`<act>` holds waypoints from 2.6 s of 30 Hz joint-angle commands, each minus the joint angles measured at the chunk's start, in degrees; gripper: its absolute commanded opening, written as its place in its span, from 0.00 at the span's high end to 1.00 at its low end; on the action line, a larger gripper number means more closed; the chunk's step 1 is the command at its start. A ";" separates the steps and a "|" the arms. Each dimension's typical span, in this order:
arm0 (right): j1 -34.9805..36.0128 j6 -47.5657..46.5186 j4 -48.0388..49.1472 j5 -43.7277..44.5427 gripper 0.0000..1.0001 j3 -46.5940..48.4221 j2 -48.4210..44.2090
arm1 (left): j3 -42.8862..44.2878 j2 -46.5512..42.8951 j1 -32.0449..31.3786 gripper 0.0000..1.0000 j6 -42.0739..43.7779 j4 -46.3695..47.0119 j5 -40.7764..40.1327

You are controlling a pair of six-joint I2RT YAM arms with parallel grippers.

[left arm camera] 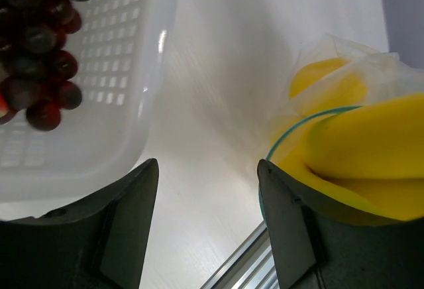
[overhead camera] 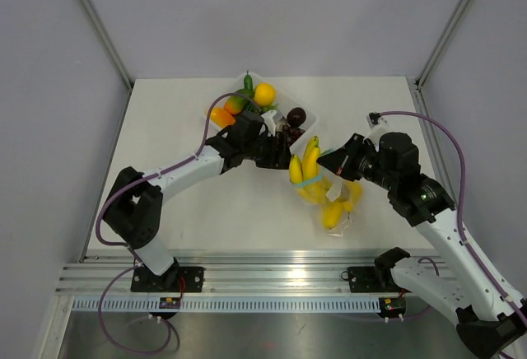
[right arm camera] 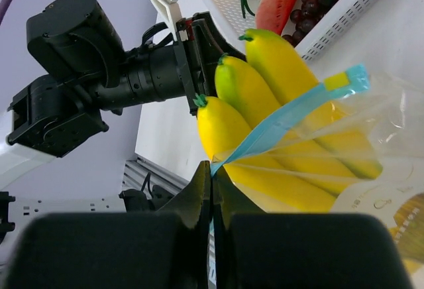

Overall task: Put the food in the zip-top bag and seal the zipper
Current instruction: Place the fake fruit in the zipper food storage bag, then adjust the zipper food storage bag at the center of the board.

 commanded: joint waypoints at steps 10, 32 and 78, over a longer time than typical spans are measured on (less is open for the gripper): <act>0.31 -0.29 7.48 -3.06 1.00 -1.08 0.81 | -3.30 -2.13 -0.19 0.30 -6.52 21.75 28.66; 0.31 -1.51 7.14 -3.16 1.00 0.85 1.87 | -2.24 -3.70 -1.51 0.47 -0.37 11.30 25.35; 0.31 -3.36 1.95 -0.96 1.00 2.79 -0.50 | -7.78 -9.24 2.00 0.55 -1.78 6.90 9.42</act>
